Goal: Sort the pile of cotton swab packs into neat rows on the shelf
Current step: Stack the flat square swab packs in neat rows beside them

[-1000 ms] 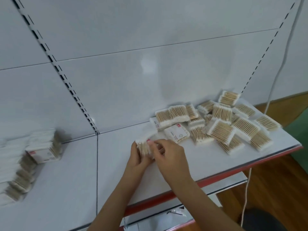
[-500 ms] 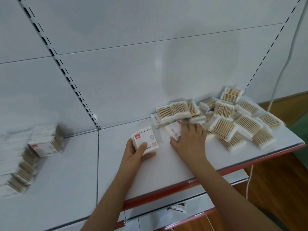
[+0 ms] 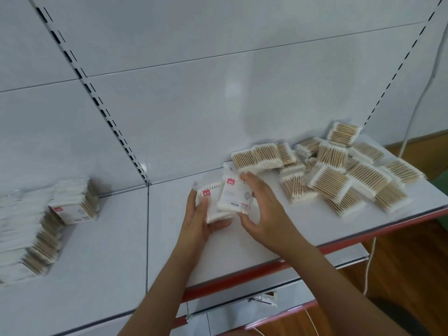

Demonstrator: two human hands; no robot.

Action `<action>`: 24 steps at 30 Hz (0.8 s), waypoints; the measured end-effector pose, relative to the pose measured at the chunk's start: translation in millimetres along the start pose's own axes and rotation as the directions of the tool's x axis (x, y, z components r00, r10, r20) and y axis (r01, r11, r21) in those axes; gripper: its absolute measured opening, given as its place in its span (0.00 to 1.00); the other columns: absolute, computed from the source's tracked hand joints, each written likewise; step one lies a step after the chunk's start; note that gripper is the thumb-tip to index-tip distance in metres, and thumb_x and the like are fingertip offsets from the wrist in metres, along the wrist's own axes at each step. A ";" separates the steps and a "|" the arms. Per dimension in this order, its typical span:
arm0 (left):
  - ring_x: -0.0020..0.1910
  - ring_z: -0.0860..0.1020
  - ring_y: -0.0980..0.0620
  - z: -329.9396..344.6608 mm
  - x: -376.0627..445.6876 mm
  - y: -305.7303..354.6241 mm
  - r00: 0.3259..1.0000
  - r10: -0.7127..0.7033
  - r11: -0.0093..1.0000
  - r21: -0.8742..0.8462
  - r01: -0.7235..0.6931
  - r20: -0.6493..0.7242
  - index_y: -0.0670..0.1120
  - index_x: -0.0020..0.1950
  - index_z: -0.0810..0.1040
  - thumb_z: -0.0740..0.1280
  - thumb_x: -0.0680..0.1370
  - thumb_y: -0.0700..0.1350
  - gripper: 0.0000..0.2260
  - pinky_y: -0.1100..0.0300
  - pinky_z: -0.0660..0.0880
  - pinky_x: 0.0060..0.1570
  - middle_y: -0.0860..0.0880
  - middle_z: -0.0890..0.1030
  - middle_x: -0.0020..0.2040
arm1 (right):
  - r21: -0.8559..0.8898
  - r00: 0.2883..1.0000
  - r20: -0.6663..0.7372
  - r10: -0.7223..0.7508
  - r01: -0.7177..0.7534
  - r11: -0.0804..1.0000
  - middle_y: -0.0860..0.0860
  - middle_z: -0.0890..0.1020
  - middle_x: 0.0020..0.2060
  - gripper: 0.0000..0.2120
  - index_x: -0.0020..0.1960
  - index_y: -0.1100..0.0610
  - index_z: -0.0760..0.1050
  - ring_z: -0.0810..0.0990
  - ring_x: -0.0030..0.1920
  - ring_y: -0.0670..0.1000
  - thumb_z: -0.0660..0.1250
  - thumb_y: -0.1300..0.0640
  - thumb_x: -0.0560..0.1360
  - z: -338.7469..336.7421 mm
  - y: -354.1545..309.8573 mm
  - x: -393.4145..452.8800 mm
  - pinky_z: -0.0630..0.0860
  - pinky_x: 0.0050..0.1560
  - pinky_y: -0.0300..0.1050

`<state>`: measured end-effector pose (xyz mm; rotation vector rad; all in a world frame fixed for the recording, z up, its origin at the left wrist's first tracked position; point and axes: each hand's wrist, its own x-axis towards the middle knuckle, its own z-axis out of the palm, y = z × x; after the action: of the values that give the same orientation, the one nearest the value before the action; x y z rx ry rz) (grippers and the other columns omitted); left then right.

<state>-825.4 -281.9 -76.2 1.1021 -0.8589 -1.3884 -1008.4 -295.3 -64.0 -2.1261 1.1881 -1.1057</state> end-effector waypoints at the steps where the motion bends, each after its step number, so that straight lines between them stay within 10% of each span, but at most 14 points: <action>1: 0.61 0.81 0.44 0.8 -0.8 1.3 1.000 0.004 1.000 0.011 -0.004 -0.001 0.55 0.77 0.62 0.65 0.81 0.57 0.26 0.48 0.83 0.47 0.48 0.80 0.65 | 0.017 0.998 0.054 -0.018 0.017 1.000 0.49 0.63 0.76 0.37 0.79 0.51 0.56 0.58 0.78 0.47 0.67 0.67 0.75 0.1 -1.7 1.2 0.62 0.75 0.49; 8: 0.59 0.82 0.49 -0.4 -7.3 -1.8 1.000 0.015 0.982 0.188 -0.018 0.018 0.50 0.69 0.70 0.73 0.74 0.47 0.25 0.56 0.81 0.53 0.52 0.84 0.58 | 0.088 0.962 0.274 -0.025 0.001 0.996 0.43 0.52 0.80 0.45 0.81 0.50 0.47 0.47 0.79 0.42 0.58 0.76 0.72 3.4 -21.9 3.4 0.50 0.77 0.37; 12: 0.60 0.82 0.47 -3.7 -7.3 -2.0 0.999 -0.027 0.987 0.161 0.030 -0.018 0.47 0.71 0.68 0.72 0.77 0.42 0.24 0.50 0.78 0.60 0.48 0.84 0.60 | 0.404 0.948 0.184 0.258 -0.312 0.860 0.30 0.48 0.76 0.39 0.77 0.38 0.44 0.49 0.77 0.36 0.64 0.62 0.81 10.0 -26.0 4.7 0.52 0.74 0.32; 17: 0.59 0.81 0.59 -8.9 -18.6 12.1 0.991 -0.070 0.953 0.301 0.033 0.113 0.51 0.75 0.63 0.65 0.81 0.38 0.23 0.65 0.78 0.52 0.53 0.80 0.64 | 0.492 0.804 0.447 0.391 -0.587 0.644 0.43 0.78 0.65 0.21 0.75 0.46 0.62 0.76 0.64 0.40 0.57 0.53 0.83 33.4 -36.8 11.3 0.73 0.61 0.35; 21: 0.62 0.76 0.67 -42.0 -29.7 35.6 0.982 -0.055 0.892 0.450 -0.032 0.179 0.53 0.77 0.58 0.67 0.81 0.40 0.29 0.70 0.76 0.53 0.54 0.69 0.70 | 0.566 0.787 0.518 0.333 -0.608 0.557 0.42 0.76 0.67 0.36 0.78 0.42 0.54 0.75 0.67 0.44 0.66 0.55 0.76 50.6 -39.9 16.7 0.72 0.67 0.46; 24: 0.61 0.76 0.64 -75.3 -47.5 59.2 0.991 -0.016 0.856 0.514 -0.055 0.133 0.54 0.74 0.65 0.72 0.78 0.41 0.27 0.70 0.75 0.54 0.55 0.73 0.67 | 0.504 0.765 0.579 0.282 -0.608 0.613 0.39 0.73 0.67 0.48 0.79 0.39 0.45 0.78 0.61 0.37 0.74 0.56 0.73 71.8 -49.8 22.3 0.77 0.56 0.36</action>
<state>-737.7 -235.6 -36.2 1.4082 -1.3946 -1.2524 -918.6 -287.7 -60.4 -1.2804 0.8469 -0.6031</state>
